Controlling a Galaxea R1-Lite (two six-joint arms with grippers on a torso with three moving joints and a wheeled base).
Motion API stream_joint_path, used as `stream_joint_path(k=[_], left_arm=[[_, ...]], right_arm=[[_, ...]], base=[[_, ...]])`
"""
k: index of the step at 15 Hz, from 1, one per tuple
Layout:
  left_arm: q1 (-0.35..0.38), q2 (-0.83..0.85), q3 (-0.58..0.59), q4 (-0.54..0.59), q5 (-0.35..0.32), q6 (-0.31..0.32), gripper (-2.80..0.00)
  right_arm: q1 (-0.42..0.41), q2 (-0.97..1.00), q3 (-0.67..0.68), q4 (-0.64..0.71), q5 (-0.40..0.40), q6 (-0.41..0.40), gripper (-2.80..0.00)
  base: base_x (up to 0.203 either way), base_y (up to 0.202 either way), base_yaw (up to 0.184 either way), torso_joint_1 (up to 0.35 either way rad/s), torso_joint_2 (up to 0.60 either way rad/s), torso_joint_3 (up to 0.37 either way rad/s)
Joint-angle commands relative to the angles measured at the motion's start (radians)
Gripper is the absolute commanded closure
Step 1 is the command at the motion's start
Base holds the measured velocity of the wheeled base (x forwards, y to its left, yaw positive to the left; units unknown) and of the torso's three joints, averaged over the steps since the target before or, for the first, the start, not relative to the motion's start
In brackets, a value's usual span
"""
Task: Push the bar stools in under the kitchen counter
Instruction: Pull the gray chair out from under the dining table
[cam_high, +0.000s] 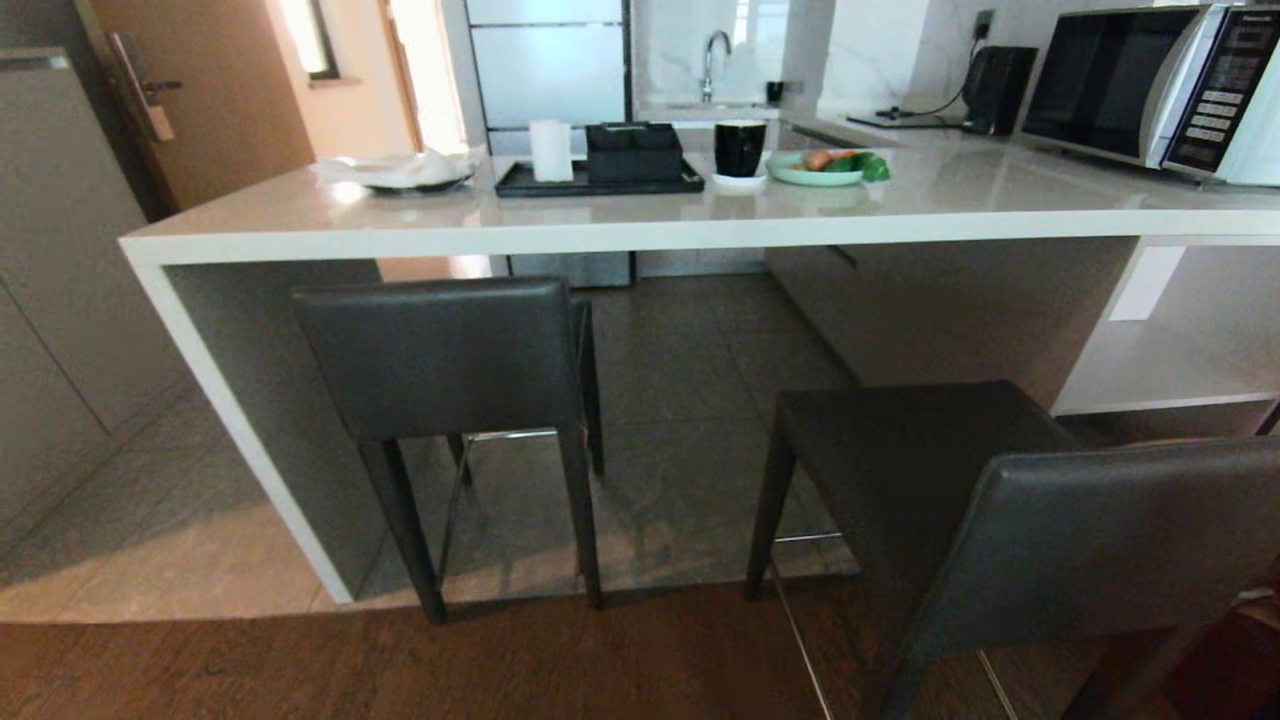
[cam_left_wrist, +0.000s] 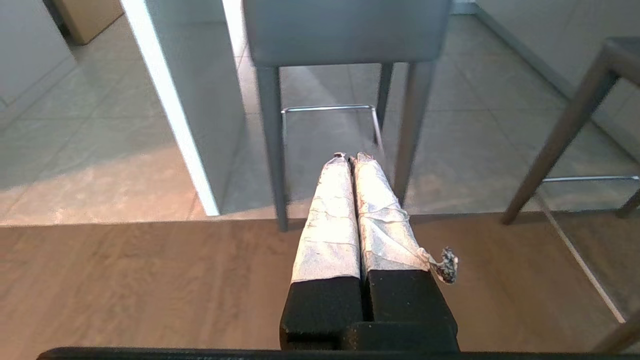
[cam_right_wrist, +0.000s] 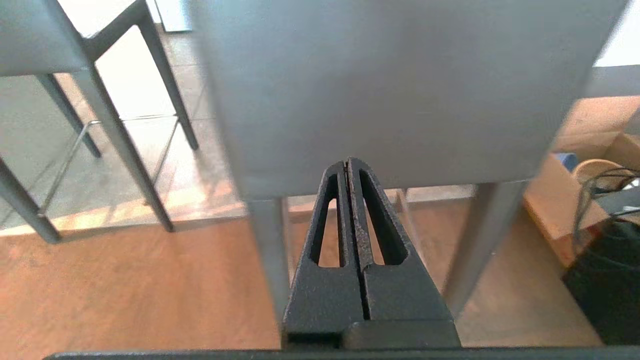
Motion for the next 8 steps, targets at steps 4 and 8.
stream_joint_path(k=[4,8], left_arm=[[0.001,0.001,0.000,0.000,0.001,0.000,0.00],[-0.001,0.001,0.000,0.000,0.000,0.000,0.00]], right_arm=[[0.000,0.000,-0.001,0.000,0.000,-0.001,0.00],[0.000,0.000,-0.001,0.000,0.000,0.000,0.00]], base=[[0.000,0.198,-0.003,-0.002,0.00,0.002],[0.000,0.195,-0.002,0.000,0.00,0.004]])
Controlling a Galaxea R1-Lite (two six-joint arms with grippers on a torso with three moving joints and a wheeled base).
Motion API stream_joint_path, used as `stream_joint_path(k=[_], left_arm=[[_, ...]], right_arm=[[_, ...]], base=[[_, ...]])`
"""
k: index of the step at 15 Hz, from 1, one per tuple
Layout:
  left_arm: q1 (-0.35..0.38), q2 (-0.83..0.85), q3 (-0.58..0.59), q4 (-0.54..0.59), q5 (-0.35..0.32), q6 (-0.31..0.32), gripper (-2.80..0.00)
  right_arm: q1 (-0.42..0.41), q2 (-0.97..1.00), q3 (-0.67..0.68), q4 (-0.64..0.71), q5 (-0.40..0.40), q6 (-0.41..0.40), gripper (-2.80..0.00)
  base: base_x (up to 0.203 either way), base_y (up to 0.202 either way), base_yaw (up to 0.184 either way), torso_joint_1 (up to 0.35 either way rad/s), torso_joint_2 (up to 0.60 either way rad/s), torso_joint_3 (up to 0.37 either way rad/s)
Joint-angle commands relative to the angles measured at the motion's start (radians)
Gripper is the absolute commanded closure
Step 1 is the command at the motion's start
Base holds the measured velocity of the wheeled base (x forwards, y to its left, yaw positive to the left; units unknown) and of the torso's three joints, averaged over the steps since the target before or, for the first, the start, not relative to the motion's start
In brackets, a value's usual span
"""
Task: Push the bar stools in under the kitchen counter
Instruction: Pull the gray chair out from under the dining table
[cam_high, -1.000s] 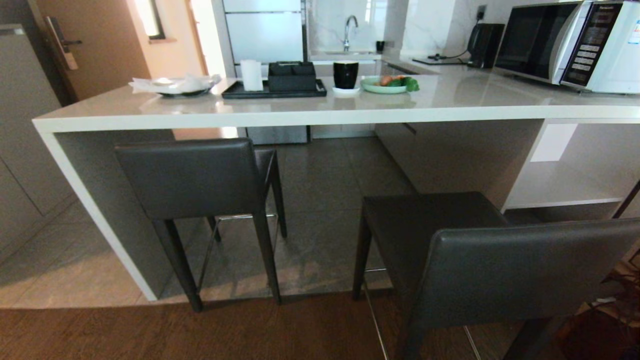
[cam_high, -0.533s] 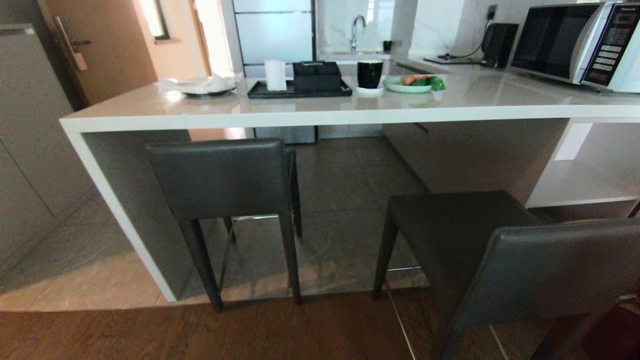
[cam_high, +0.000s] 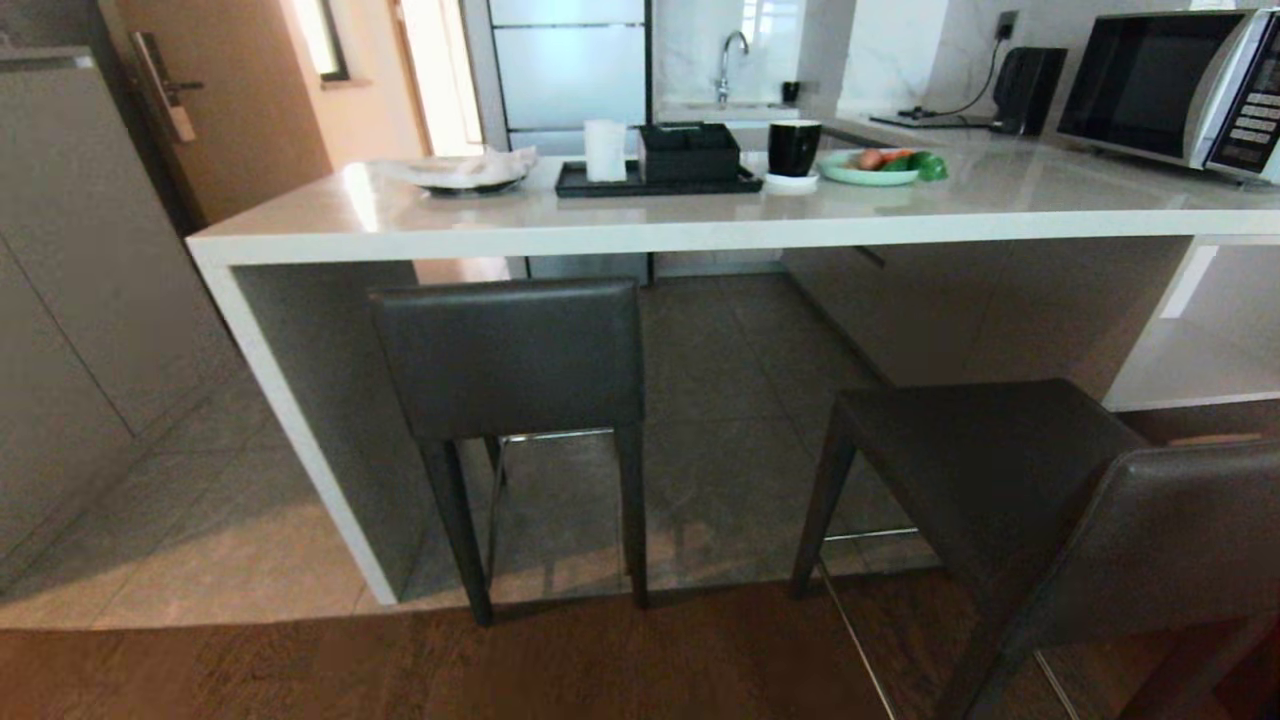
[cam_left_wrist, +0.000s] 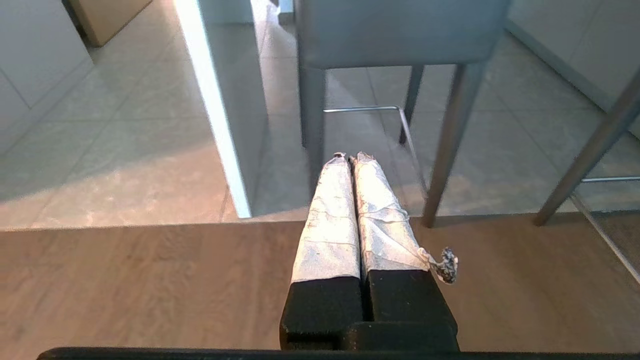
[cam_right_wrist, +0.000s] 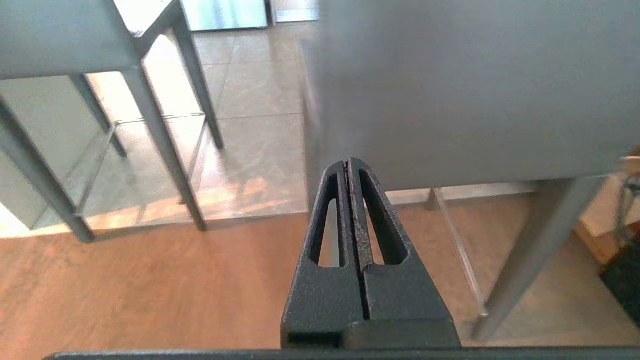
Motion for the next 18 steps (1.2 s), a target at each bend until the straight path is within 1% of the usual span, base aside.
stream_joint_path(k=[1,15,18], left_arm=[[0.000,0.001,0.000,-0.001,0.001,0.000,0.00],[0.000,0.001,0.000,-0.001,0.001,0.000,0.00],[-0.001,0.001,0.000,-0.001,0.001,0.000,0.00]], right_arm=[[0.000,0.000,0.001,0.000,0.000,-0.001,0.00],[0.000,0.000,-0.001,0.000,0.000,0.000,0.00],[0.000,0.000,0.001,0.000,0.000,-0.001,0.00]], base=[[0.000,0.192,0.000,-0.001,0.00,0.005],[0.000,0.196,-0.002,0.002,0.00,0.002],[0.000,0.110,-0.001,0.001,0.00,0.003]])
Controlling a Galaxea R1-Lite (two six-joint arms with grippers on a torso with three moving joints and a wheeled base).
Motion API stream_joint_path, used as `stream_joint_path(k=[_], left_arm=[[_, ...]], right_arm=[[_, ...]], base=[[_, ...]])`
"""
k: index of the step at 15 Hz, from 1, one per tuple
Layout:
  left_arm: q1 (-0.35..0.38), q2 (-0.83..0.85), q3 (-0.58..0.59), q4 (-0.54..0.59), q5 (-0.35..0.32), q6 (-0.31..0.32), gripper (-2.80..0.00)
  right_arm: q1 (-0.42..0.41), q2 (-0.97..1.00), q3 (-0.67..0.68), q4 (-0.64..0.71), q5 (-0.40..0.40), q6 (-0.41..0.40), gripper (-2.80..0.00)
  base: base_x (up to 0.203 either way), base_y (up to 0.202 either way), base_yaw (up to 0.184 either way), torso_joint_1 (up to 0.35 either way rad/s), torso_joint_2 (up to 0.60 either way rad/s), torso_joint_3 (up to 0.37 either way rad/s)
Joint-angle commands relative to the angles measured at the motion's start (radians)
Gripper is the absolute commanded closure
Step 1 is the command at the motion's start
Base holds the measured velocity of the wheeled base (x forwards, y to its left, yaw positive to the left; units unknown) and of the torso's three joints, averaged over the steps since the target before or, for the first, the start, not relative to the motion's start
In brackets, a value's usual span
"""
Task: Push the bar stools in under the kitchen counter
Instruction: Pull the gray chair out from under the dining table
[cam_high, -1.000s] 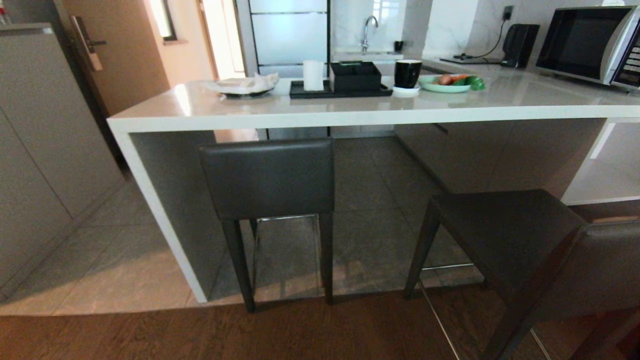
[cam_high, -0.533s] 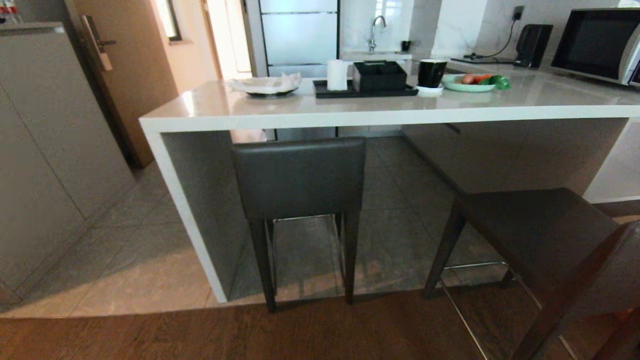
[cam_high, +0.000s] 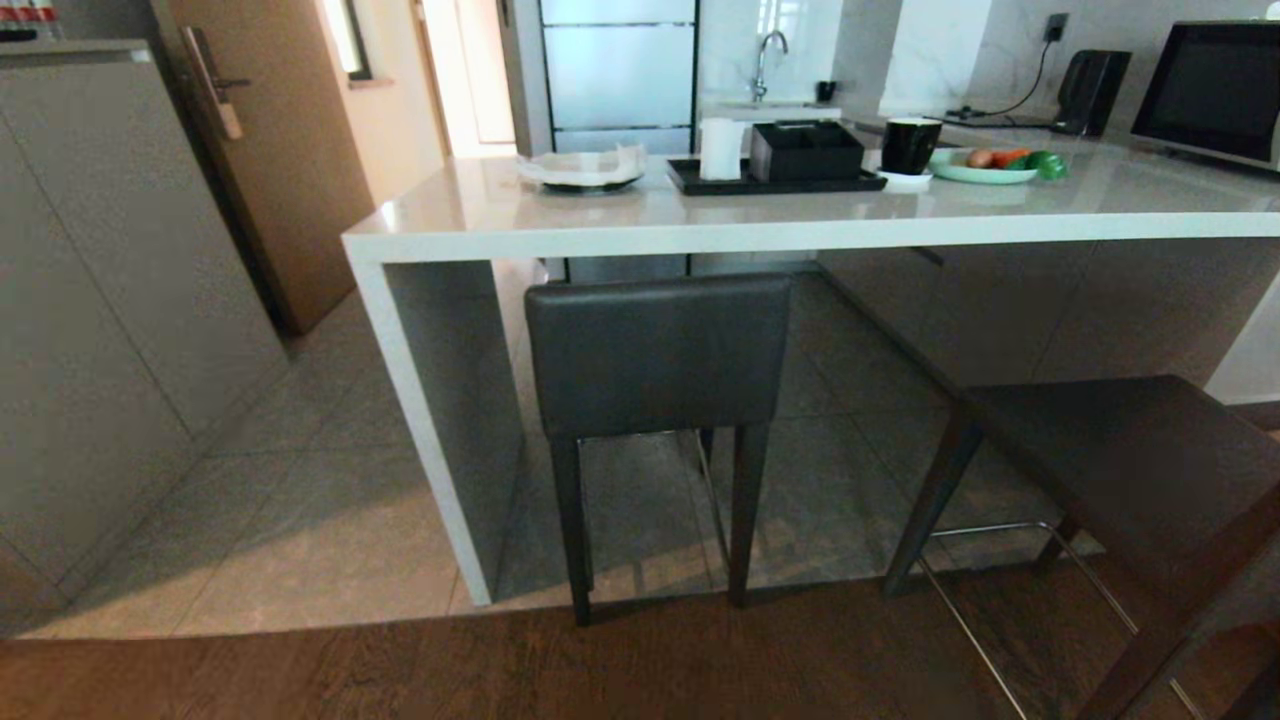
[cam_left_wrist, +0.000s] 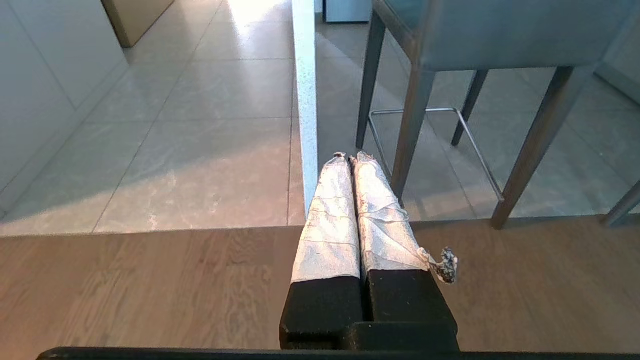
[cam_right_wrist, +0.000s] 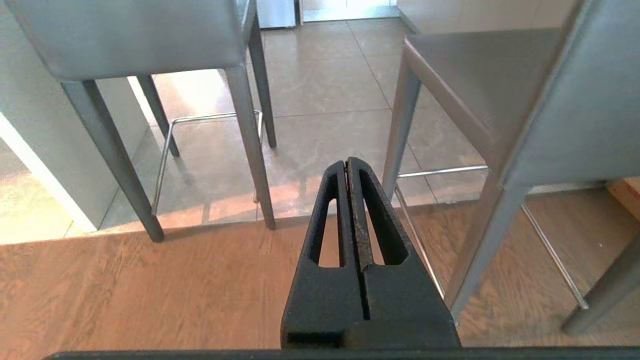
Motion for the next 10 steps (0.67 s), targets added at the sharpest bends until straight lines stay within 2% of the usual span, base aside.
stream_joint_path(k=[1,10], left_arm=[[0.000,0.001,0.000,0.000,0.000,0.000,0.00],[-0.001,0.001,0.000,0.000,0.000,-0.003,0.00]], right_arm=[[0.000,0.000,0.000,0.000,0.000,-0.001,0.00],[0.000,0.000,0.001,0.000,0.000,-0.001,0.00]], base=[[0.000,0.000,0.000,0.000,0.00,0.000],[0.000,0.000,0.000,0.000,0.00,0.000]])
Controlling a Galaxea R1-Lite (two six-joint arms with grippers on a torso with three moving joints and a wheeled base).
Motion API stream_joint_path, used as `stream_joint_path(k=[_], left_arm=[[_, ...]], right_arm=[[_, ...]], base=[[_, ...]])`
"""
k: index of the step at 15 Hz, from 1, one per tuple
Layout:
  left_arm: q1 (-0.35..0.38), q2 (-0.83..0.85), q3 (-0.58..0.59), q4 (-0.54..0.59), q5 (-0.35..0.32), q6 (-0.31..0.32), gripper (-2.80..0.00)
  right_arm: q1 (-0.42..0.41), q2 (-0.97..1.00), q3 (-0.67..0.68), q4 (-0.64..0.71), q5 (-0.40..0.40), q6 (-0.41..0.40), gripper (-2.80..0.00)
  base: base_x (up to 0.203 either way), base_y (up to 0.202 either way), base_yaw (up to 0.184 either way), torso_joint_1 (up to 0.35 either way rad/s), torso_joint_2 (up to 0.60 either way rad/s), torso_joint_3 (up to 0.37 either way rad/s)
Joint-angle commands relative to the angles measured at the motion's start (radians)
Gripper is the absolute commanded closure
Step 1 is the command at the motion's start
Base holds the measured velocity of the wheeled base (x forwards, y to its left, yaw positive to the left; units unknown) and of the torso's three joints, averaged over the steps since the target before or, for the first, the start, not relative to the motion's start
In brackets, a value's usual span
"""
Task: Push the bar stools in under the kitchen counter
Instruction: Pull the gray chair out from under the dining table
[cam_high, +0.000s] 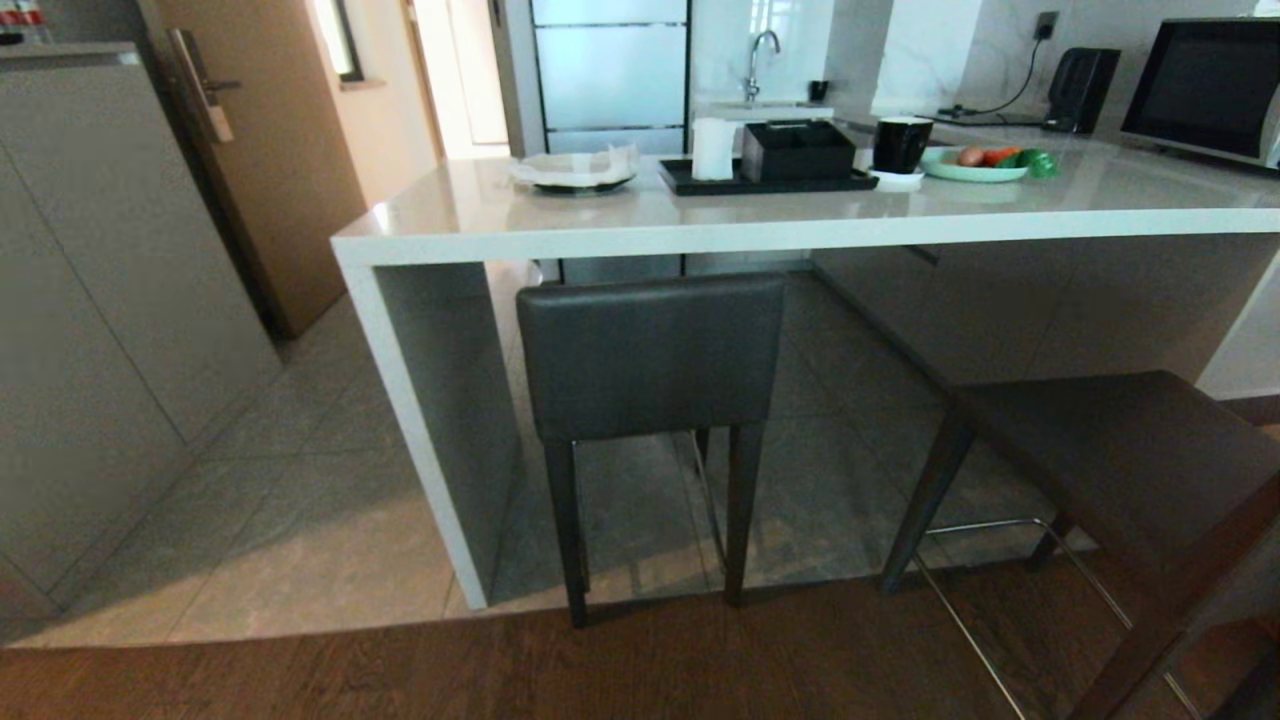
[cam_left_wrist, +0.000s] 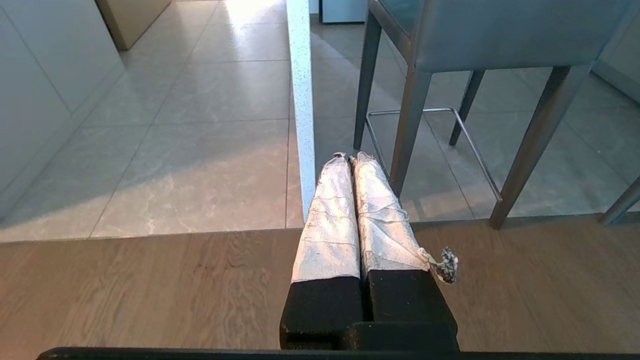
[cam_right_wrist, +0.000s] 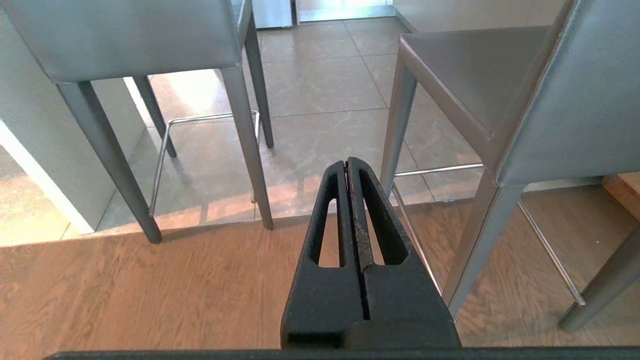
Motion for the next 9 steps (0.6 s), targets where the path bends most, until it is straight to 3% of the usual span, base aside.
stream_joint_path(k=[1,9], left_arm=[[0.000,0.001,0.000,0.001,0.000,0.000,0.00],[0.000,0.001,0.000,0.001,0.000,0.001,0.00]], right_arm=[[0.000,0.000,0.000,0.000,0.000,0.000,0.00],[0.000,0.000,0.000,0.000,0.000,-0.001,0.00]], base=[[0.000,0.000,0.000,0.000,0.00,0.000],[0.000,0.000,0.000,0.000,0.00,0.000]])
